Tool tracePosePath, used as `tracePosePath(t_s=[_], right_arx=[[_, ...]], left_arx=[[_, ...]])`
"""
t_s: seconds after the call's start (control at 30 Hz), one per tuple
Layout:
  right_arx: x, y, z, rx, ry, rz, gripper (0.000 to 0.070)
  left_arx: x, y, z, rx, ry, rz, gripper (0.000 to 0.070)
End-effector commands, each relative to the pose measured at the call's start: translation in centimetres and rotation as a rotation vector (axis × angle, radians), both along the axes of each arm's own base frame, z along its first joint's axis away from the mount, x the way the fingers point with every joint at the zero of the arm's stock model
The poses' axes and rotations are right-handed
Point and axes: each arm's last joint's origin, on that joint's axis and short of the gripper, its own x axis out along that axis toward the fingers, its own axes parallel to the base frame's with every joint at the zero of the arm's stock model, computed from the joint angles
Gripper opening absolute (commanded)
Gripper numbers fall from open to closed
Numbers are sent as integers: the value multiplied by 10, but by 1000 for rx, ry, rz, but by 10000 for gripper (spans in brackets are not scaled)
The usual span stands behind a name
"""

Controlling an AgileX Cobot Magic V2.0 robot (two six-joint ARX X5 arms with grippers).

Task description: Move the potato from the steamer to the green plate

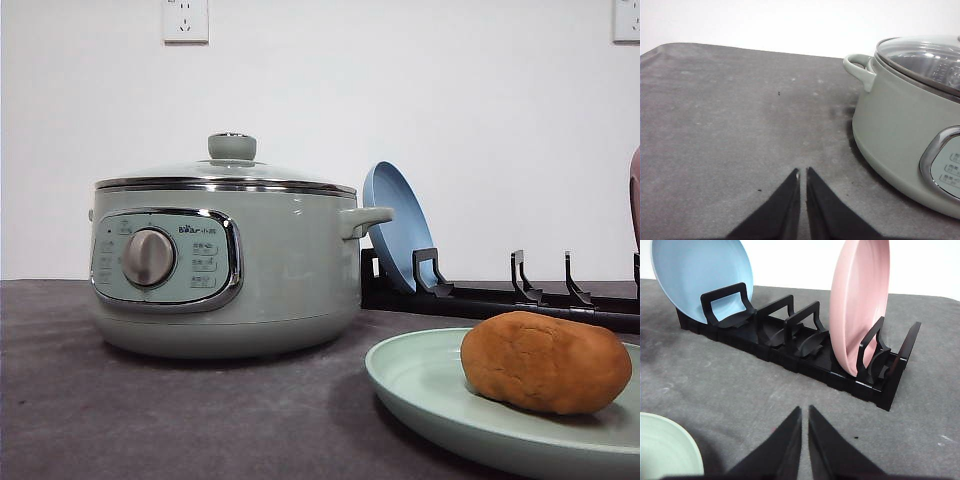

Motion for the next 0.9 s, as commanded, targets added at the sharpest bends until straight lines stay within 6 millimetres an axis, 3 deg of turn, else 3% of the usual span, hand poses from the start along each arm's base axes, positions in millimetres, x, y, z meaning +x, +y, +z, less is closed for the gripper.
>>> tracePosePath(t_s=[0.0, 0.87], right_arx=[[0, 0, 0, -8, -10, 4, 12], [0, 0, 0, -8, -10, 4, 12]], left_arx=[[1, 0, -5, 11, 2, 1, 16], [1, 0, -5, 11, 2, 1, 17]])
